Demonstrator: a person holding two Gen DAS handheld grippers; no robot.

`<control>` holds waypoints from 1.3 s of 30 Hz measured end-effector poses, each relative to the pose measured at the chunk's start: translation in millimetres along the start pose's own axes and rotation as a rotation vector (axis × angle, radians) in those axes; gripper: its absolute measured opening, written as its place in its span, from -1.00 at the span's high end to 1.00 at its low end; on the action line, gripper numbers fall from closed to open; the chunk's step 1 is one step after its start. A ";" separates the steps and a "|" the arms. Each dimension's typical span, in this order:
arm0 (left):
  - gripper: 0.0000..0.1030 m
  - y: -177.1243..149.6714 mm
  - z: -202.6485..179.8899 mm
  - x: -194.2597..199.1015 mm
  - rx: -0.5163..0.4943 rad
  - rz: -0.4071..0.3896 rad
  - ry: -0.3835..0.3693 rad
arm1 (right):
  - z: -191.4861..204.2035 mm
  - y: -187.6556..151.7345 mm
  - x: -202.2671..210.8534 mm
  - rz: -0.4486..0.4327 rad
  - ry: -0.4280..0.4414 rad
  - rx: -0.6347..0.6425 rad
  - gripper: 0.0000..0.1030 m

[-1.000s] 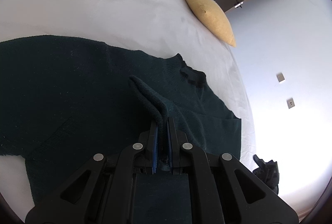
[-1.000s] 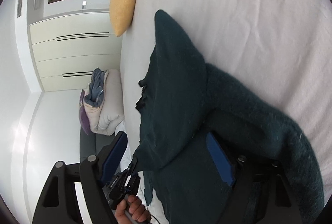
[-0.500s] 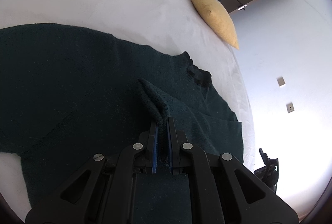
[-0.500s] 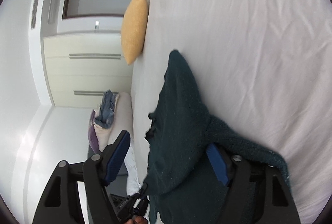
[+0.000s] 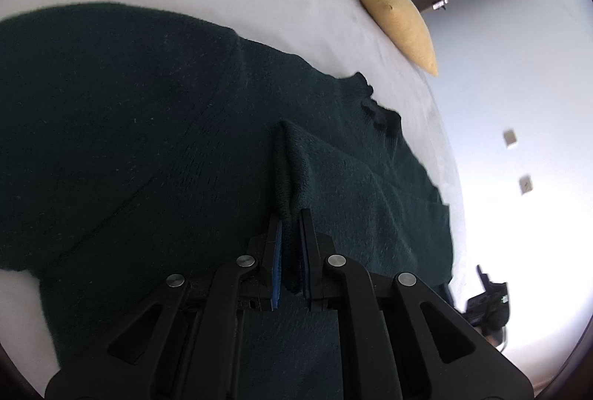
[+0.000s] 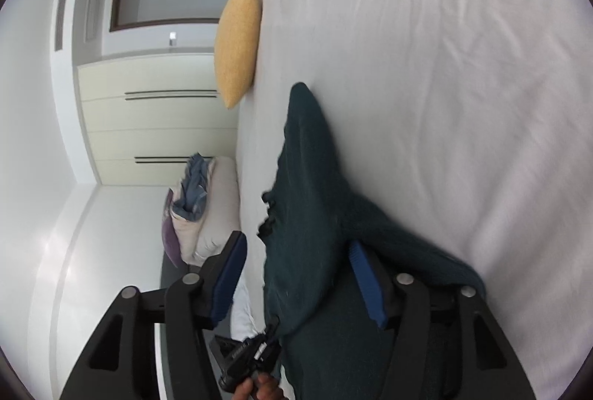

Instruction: Fold small clothes

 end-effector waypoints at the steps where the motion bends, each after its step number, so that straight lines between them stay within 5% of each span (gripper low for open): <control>1: 0.85 -1.0 -2.6 0.5 -0.024 0.005 0.007 | 0.8 0.3 6.5 -0.006 -0.010 -0.002 -0.37; 3: 0.85 0.6 -4.6 -0.3 -0.035 0.011 0.013 | 7.1 4.2 24.1 -0.050 -0.044 0.005 -0.65; 7: 0.84 -2.4 -4.6 -2.4 -0.047 0.021 0.018 | 34.5 14.3 29.5 -0.087 -0.057 0.116 -0.68; 16: 0.82 -1.1 -5.2 -4.8 -0.055 0.015 0.041 | 78.6 17.5 -60.7 0.103 -0.030 0.302 -0.68; 20: 0.82 0.1 -21.5 27.2 -0.165 -0.108 0.176 | 67.7 29.6 -98.6 0.134 -0.104 0.330 -0.68; 23: 0.82 7.6 -43.9 37.6 -0.243 -0.196 0.196 | 54.3 38.1 -111.3 0.162 -0.121 0.328 -0.67; 26: 0.82 9.1 -71.0 8.3 -0.321 -0.162 0.148 | 54.2 33.2 -105.2 0.178 -0.109 0.368 -0.67; 30: 0.82 -14.1 -62.5 -43.2 -0.338 -0.040 0.204 | 48.9 19.0 -79.3 0.190 -0.116 0.388 -0.67; 35: 0.82 -23.4 -52.8 -28.0 -0.312 -0.075 0.140 | 38.7 6.6 -41.8 0.234 -0.097 0.383 -0.67; 39: 0.82 -19.6 -34.8 34.1 -0.239 -0.174 0.124 | 35.1 5.7 -5.6 0.155 -0.094 0.278 -0.69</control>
Point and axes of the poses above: each gripper's, at about its wrist camera, not at the fingertips, and x roughly against the way its jaws point, z to its left, y to its top, the point moved 3 cm from there along -x, roughly the way its jaws point, and after that the axes turned 13 degrees about -z, right-handed, at the moved point
